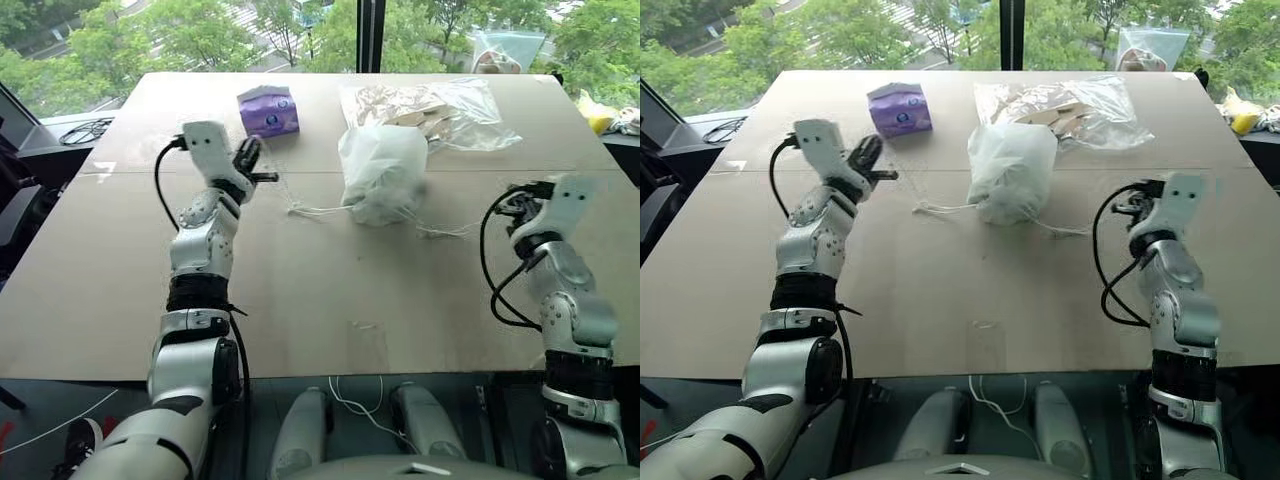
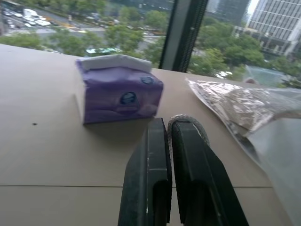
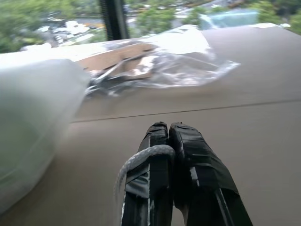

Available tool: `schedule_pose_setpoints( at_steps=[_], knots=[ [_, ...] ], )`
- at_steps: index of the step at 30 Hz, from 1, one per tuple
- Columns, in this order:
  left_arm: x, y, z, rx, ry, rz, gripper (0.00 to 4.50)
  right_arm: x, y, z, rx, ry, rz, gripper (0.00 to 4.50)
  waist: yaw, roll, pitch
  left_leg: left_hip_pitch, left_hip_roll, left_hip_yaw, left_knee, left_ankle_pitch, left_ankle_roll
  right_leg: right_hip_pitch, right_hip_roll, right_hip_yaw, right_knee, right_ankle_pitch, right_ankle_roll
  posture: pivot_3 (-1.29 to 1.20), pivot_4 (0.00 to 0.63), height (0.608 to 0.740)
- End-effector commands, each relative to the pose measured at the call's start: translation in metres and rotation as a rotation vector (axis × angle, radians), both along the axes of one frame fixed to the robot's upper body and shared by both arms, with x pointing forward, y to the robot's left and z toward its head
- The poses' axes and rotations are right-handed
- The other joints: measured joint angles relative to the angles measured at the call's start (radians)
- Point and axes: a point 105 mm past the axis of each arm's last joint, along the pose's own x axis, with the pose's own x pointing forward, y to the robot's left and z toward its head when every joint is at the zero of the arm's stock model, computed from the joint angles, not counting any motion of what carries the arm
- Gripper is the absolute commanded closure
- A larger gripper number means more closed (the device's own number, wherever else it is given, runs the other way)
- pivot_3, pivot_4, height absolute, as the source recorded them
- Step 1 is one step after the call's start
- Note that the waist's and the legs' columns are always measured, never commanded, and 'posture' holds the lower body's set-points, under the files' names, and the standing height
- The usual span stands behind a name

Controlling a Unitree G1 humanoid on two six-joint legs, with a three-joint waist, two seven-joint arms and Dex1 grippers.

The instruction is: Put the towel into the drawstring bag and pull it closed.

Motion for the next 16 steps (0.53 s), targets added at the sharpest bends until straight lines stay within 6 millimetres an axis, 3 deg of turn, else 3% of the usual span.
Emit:
schedule_pose_setpoints(
  at_steps=[1, 3, 4, 6, 11, 16],
  knots=[
    [-0.041, -0.016, -0.006, 0.206, 0.041, -0.262, 2.11, -0.025, 0.006, -0.018, -0.139, 0.047, 0.202, 2.55, -0.011, 0.0, 0.0, 0.0, 0.0, 0.0, -0.001, 0.0, 0.0, 0.0, 0.0, 0.0, -0.001, 0.0, 0.0, 0.0, 0.15, 0.74],
    [-0.054, -0.01, -0.016, 0.26, 0.091, -0.291, 1.17, -0.028, -0.006, -0.021, -0.138, 0.051, 0.201, 1.6, -0.015, 0.0, 0.001, 0.0, 0.001, 0.0, -0.001, 0.0, 0.0, -0.001, 0.0, 0.0, 0.0, 0.0, 0.0, 0.0, 0.15, 0.74],
    [-0.058, 0.0, -0.019, 0.265, 0.111, -0.272, 0.94, -0.031, -0.013, -0.024, -0.132, 0.078, 0.227, 1.36, -0.015, 0.0, 0.001, 0.0, 0.001, 0.001, -0.001, 0.0, 0.0, -0.001, 0.0, 0.0, 0.0, 0.0, 0.0, 0.0, 0.15, 0.74],
    [-0.062, 0.02, -0.027, 0.29, 0.144, -0.208, 0.01, -0.042, -0.026, -0.028, -0.119, 0.136, 0.299, 0.35, -0.012, 0.0, 0.001, 0.001, 0.001, 0.001, 0.001, 0.0, 0.0, 0.0, 0.001, 0.0, 0.0, -0.003, 0.002, 0.0, 0.15, 0.74],
    [-0.088, 0.052, -0.044, 0.343, 0.205, -0.143, 0.01, -0.064, -0.054, -0.034, -0.044, 0.197, 0.384, 0.35, -0.009, -0.002, 0.002, 0.016, 0.003, 0.002, 0.001, 0.0, 0.0, 0.014, 0.001, 0.0, 0.0, -0.006, -0.001, 0.0, 0.15, 0.74],
    [-0.115, 0.073, -0.057, 0.355, 0.258, -0.112, 0.01, -0.076, -0.071, -0.036, -0.059, 0.203, 0.442, 0.35, -0.004, -0.002, 0.002, 0.016, 0.003, 0.003, 0.0, 0.0, 0.0, 0.014, 0.001, 0.0, -0.001, -0.006, -0.001, 0.0, 0.15, 0.74]
  ],
)
